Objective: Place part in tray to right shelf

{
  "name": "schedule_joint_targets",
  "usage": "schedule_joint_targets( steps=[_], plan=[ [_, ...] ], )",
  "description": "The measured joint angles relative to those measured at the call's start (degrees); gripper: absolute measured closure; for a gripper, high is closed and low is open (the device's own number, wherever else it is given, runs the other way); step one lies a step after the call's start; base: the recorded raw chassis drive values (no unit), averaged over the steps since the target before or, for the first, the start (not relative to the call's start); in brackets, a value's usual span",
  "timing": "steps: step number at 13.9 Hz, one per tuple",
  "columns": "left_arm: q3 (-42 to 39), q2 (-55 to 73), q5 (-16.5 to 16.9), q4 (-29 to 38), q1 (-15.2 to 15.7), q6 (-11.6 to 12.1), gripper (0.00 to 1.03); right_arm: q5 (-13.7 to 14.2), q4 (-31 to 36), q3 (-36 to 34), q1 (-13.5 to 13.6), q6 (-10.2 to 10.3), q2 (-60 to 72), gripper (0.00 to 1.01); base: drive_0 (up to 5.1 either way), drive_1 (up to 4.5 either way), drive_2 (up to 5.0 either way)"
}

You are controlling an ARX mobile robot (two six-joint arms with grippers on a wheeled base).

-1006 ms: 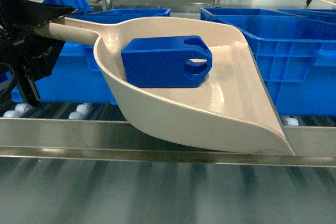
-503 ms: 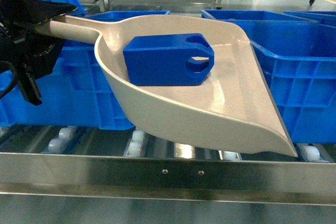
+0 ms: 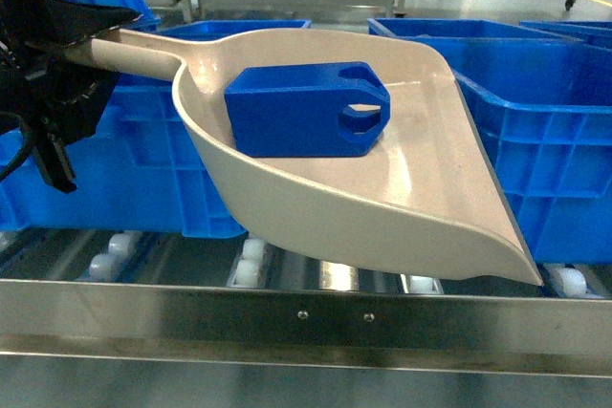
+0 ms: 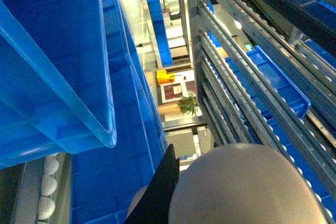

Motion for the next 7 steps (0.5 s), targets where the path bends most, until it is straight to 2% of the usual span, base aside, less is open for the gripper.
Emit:
schedule_joint_targets(
  steps=[7],
  plan=[
    [0.0, 0.0, 0.0, 0.0, 0.0, 0.0, 0.89, 0.0, 0.0, 0.0, 0.0, 0.0, 0.0, 0.03, 0.0, 0.0, 0.0]
  ],
)
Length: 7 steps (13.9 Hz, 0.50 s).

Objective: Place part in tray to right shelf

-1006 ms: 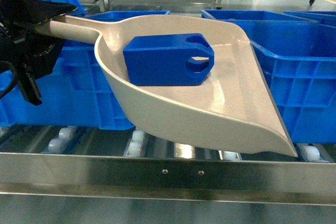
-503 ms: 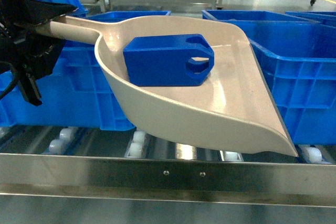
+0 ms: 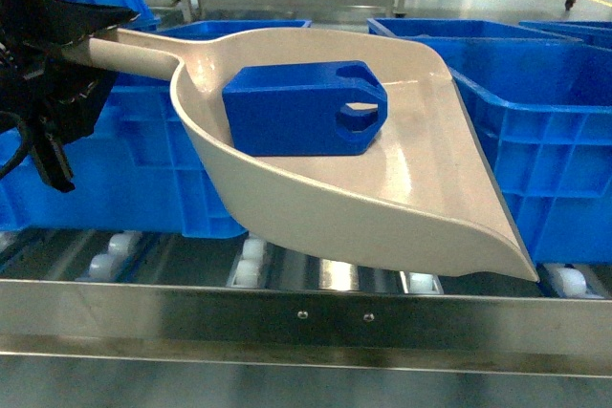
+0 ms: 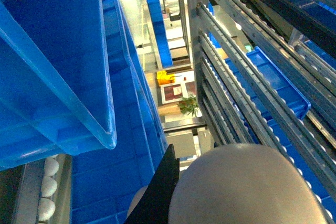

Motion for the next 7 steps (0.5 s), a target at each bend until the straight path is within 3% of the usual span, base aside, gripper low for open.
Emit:
schedule_joint_targets(
  steps=[7],
  plan=[
    [0.0, 0.0, 0.0, 0.0, 0.0, 0.0, 0.89, 0.0, 0.0, 0.0, 0.0, 0.0, 0.0, 0.03, 0.0, 0.0, 0.0]
  ],
)
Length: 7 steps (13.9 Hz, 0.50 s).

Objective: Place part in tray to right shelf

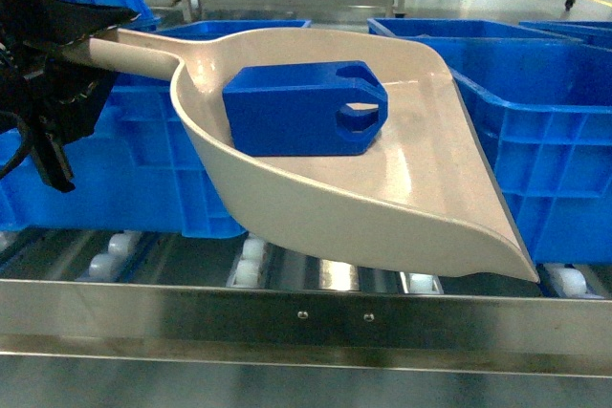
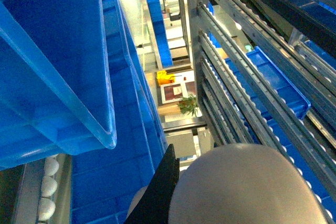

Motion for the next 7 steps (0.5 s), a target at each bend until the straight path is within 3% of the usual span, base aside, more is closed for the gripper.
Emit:
schedule_joint_targets(
  steps=[7],
  plan=[
    [0.0, 0.0, 0.0, 0.0, 0.0, 0.0, 0.89, 0.0, 0.0, 0.0, 0.0, 0.0, 0.0, 0.03, 0.0, 0.0, 0.0]
  ],
)
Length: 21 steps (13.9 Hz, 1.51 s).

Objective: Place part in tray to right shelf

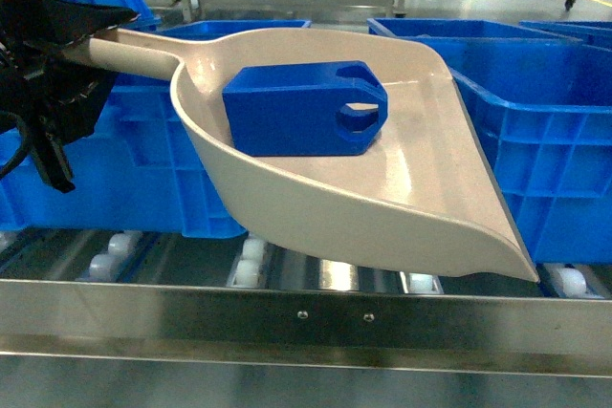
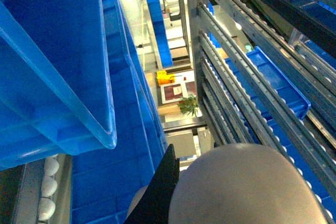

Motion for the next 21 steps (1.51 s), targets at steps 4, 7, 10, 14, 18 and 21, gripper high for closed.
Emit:
schedule_joint_targets(
  steps=[4, 7, 10, 14, 18, 21],
  plan=[
    [0.0, 0.0, 0.0, 0.0, 0.0, 0.0, 0.89, 0.0, 0.0, 0.0, 0.0, 0.0, 0.0, 0.03, 0.0, 0.0, 0.0],
    [0.0, 0.0, 0.0, 0.0, 0.0, 0.0, 0.89, 0.0, 0.0, 0.0, 0.0, 0.0, 0.0, 0.03, 0.0, 0.0, 0.0],
    [0.0, 0.0, 0.0, 0.0, 0.0, 0.0, 0.89, 0.0, 0.0, 0.0, 0.0, 0.0, 0.0, 0.03, 0.0, 0.0, 0.0],
    [0.3, -5.1, -9.2, -11.9, -1.1, 4.5, 0.89, 0.0, 0.0, 0.0, 0.0, 0.0, 0.0, 0.03, 0.0, 0.0, 0.0],
    [2.5, -10.9, -12.0, -12.2, 0.3, 8.5, 0.89, 0.0, 0.0, 0.0, 0.0, 0.0, 0.0, 0.03, 0.0, 0.0, 0.0],
    [6.9, -15.4, -16.8, -21.4, 5.1, 9.2, 0.89, 0.0, 0.0, 0.0, 0.0, 0.0, 0.0, 0.03, 0.0, 0.0, 0.0]
  ],
)
